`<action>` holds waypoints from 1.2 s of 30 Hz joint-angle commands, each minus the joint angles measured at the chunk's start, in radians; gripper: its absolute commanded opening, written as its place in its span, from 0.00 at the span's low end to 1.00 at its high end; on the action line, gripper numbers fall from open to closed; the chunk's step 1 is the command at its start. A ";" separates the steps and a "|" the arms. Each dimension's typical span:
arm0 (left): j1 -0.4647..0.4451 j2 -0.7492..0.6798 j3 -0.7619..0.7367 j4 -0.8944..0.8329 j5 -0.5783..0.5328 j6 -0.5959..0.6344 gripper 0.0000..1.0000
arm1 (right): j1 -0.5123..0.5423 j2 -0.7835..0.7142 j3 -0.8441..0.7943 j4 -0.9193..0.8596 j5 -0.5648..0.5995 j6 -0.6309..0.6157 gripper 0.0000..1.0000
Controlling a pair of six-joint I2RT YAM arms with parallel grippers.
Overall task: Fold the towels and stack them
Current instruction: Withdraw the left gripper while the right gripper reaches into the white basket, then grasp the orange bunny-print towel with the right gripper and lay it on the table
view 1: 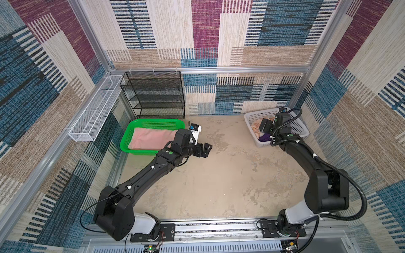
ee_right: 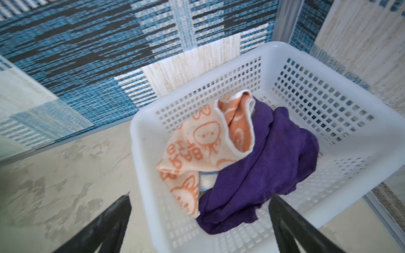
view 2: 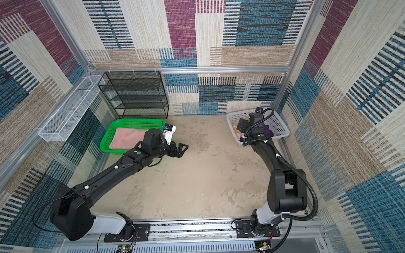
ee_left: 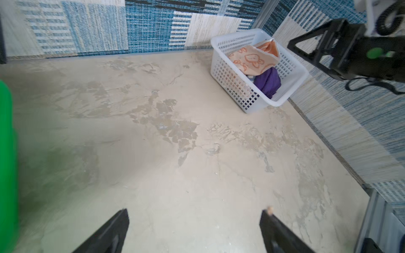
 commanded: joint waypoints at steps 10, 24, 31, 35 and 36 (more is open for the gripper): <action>-0.084 0.141 0.074 -0.021 -0.024 0.015 0.93 | -0.107 0.302 0.247 -0.051 -0.117 0.063 0.88; -0.091 0.169 0.034 -0.015 -0.055 -0.012 0.99 | -0.116 0.242 0.175 0.031 -0.227 0.008 0.00; -0.096 0.175 0.041 -0.023 -0.070 0.002 0.97 | -0.109 -0.014 0.057 0.065 -0.335 -0.047 0.00; -0.097 0.183 0.060 -0.039 -0.050 0.016 0.91 | -0.097 -0.144 0.038 0.039 -0.421 -0.083 0.00; -0.098 0.185 0.063 -0.043 -0.041 0.019 0.90 | -0.093 -0.167 0.041 0.023 -0.441 -0.093 0.00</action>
